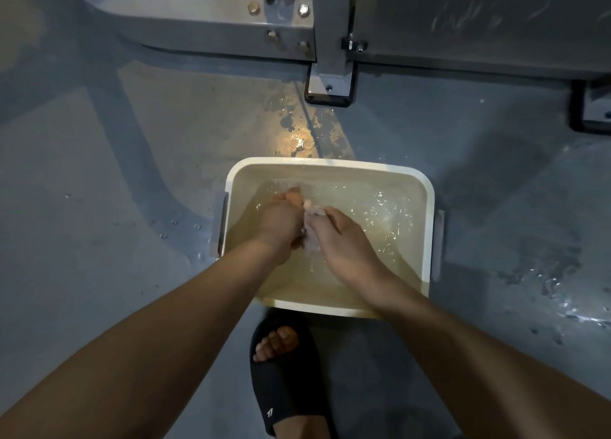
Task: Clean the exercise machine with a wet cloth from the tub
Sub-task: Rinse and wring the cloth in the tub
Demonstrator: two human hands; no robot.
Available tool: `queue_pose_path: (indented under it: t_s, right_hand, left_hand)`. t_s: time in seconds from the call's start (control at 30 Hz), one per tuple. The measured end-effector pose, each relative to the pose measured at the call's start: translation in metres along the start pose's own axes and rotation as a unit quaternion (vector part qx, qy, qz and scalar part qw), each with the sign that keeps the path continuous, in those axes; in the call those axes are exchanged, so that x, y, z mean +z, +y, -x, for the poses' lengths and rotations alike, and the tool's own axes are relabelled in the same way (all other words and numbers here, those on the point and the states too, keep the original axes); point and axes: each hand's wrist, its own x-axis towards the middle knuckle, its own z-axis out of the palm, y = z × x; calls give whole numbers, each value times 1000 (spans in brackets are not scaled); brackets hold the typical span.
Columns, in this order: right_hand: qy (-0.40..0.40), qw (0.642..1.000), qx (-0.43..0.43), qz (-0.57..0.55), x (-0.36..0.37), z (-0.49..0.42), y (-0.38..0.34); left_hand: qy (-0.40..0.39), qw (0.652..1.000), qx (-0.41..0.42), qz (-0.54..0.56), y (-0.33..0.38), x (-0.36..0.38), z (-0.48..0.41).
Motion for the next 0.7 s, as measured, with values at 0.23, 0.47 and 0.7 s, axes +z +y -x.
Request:
queue_pose_path:
  t_s: [0.23, 0.47, 0.7]
  right_hand:
    - [37, 988, -64, 133, 1, -4, 3]
    - [66, 979, -51, 188, -11, -18, 7]
    - [141, 976, 112, 120, -20, -20, 14]
  left_hand:
    - [-94, 995, -14, 41, -10, 12, 27]
    - [-44, 998, 30, -17, -5, -11, 38]
    - [47, 997, 46, -38, -22, -18, -3]
